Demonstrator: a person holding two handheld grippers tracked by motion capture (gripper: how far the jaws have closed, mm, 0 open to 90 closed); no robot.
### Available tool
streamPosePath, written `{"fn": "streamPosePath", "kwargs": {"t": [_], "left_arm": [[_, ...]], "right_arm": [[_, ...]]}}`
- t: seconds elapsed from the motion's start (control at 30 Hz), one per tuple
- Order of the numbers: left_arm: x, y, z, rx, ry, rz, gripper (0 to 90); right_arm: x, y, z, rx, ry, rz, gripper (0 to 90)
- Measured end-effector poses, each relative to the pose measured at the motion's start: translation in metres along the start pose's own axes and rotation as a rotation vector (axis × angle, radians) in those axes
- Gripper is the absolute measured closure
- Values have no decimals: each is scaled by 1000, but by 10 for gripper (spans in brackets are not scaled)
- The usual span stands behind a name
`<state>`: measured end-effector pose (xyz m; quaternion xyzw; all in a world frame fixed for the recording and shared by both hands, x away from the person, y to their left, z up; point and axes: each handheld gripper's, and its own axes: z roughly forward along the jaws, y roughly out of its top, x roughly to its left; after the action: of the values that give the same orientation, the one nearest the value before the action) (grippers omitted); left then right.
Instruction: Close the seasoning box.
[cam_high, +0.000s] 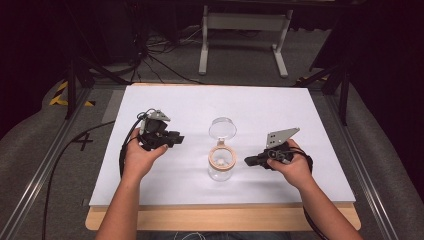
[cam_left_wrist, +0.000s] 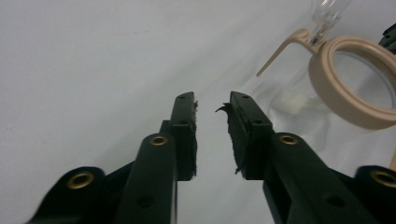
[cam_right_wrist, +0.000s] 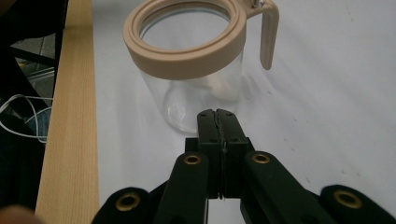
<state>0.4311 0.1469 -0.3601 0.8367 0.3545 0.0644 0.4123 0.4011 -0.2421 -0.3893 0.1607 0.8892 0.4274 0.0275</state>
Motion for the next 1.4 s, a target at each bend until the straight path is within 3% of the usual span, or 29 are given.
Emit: {"fn": "streamPosePath", "kwargs": {"t": [0.2,0.37,0.6,0.73,1.03,1.13,1.4], "left_arm": [[-8,17,7,-45,-46,13,893],[-15,32,20,-80,-85,32,899],[-17,45,31,-106,-120,31,900],[-19,49,32,-119,-137,22,900],[-25,53,31,-150,-159,46,898],[-31,53,28,-149,-158,84,898],[-41,48,19,-139,-173,135,895]], "right_arm": [[5,4,-4,-28,-1,-3,900],[13,13,-4,-62,9,-11,900],[23,29,1,-155,26,44,900],[25,33,4,-178,19,57,900],[24,34,9,-197,-1,78,900],[24,34,10,-211,11,81,900],[25,34,10,-222,13,92,900]]}}
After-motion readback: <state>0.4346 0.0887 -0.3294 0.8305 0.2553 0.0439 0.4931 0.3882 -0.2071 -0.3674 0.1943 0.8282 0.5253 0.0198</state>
